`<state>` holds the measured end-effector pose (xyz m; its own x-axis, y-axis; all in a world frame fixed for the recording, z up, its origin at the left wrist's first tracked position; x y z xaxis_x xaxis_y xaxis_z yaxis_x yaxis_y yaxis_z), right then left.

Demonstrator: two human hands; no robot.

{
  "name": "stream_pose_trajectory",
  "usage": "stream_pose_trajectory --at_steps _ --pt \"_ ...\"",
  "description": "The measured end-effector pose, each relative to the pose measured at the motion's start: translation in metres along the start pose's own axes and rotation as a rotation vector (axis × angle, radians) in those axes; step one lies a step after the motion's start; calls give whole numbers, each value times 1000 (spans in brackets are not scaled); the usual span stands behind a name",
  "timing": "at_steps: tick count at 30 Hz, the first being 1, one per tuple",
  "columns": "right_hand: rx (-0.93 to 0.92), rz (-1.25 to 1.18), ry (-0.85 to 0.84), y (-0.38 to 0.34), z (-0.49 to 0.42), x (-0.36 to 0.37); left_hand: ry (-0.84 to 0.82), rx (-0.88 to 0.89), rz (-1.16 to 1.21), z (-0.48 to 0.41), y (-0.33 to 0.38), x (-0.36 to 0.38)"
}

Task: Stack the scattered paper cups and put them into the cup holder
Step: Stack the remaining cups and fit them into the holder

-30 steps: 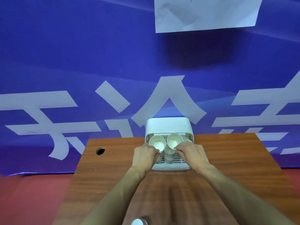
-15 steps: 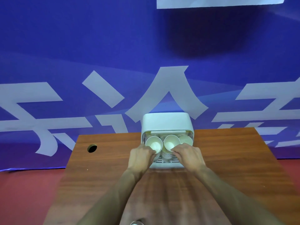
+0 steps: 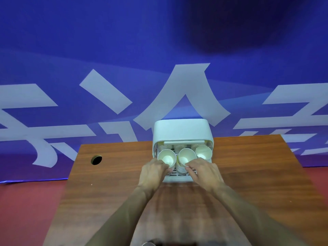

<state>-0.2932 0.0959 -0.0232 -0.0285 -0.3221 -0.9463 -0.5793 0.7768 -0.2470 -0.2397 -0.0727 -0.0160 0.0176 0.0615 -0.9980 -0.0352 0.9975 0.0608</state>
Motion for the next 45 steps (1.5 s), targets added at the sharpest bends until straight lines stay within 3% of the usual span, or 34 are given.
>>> stream_pose_trajectory --at_steps 6,14,26,29,39,45 --pt "-29 -11 -14 2 -4 12 23 4 27 -8 -3 15" --pt "-10 13 -169 6 -6 39 -47 4 64 -7 -7 34" --pt "59 -26 -260 0 -11 45 -46 -61 289 -18 -13 46" --pt "70 -22 -248 2 -9 44 -33 -69 332 -17 -11 48" --pt "20 43 -229 -3 -11 42 -21 -6 44 -14 -10 45" --pt "-12 46 -50 -10 -8 2 100 51 85 -3 -11 9"
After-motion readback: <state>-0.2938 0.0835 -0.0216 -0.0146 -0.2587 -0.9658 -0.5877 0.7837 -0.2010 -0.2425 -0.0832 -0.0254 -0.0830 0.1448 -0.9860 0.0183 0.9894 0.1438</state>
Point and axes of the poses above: each hand's wrist, its own z-axis away from the middle knuckle, its own x-axis out of the palm, y = z × x, the point moved 9 cm from there along -z, towards the middle knuckle, and after that the axes turned 5 degrees about y, right-handed, at the moved point
